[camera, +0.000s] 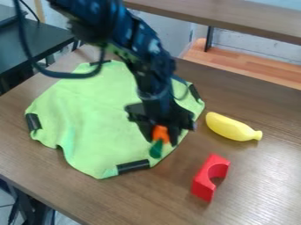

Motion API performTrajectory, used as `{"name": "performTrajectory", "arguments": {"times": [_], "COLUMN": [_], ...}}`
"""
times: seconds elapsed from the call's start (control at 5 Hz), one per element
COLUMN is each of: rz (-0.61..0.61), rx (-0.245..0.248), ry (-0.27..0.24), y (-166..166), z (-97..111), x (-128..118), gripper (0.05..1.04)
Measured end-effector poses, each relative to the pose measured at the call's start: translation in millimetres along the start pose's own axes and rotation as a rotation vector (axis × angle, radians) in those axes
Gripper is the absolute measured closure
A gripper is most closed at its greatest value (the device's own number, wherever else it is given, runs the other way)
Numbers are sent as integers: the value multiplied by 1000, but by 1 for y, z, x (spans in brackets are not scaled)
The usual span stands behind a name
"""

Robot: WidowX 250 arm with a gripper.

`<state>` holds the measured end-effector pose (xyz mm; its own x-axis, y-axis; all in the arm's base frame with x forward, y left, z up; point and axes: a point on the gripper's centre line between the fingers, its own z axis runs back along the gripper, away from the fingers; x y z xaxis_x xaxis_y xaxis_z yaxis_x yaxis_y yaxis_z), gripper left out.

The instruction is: Move carrot to the right side of the table

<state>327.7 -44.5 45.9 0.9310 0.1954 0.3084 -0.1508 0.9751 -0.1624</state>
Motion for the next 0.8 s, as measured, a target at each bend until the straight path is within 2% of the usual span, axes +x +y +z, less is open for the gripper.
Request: {"name": "performTrajectory", "arguments": {"times": [0.4,0.8], "rz": [-45,-62], "rx": [-9,-20], "ry": [11,13], "y": [-34,-59], "z": [-14,-25], "x": [-10,-9], "gripper": [518,518]}}
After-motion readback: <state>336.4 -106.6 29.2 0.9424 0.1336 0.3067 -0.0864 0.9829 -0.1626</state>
